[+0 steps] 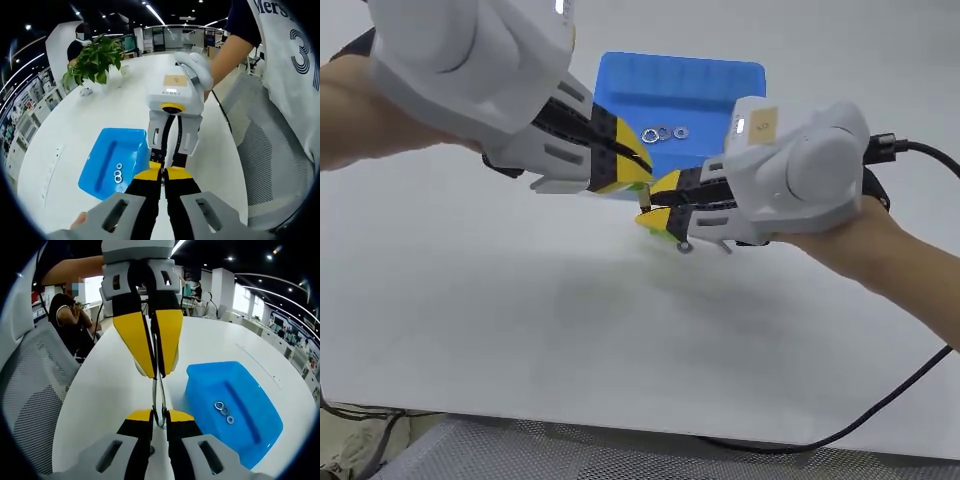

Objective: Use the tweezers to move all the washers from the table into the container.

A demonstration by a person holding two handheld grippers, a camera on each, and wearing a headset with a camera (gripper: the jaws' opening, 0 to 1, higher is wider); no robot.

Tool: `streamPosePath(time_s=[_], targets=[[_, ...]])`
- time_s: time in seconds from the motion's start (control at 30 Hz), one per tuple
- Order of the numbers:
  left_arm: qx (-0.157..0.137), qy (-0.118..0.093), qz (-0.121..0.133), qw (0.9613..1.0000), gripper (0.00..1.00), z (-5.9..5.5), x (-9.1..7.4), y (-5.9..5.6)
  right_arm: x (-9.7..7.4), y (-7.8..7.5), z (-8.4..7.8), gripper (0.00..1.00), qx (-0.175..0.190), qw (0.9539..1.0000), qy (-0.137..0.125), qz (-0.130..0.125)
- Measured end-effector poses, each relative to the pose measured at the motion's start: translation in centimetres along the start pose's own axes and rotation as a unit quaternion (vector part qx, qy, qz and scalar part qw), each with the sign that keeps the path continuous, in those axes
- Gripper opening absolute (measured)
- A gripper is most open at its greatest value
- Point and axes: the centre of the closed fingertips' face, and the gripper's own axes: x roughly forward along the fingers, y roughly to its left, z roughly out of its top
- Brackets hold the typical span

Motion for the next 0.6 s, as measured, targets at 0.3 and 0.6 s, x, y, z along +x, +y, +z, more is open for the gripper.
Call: streamPosePath(time_s=[0.3,0.6], targets=[[-0.009,0.000,-0.003,1.0000,0.06,-0.02,0.05,-0.01,0.07,0.00,-0.06,0.11,0.000,1.0000,0.002,0.002],[-0.012,0.004,-0.006,0.9999,0.06,-0.12,0.14,-0.10,0.07,0.07,-0.08,0.10,0.002,1.0000,0.005,0.004]])
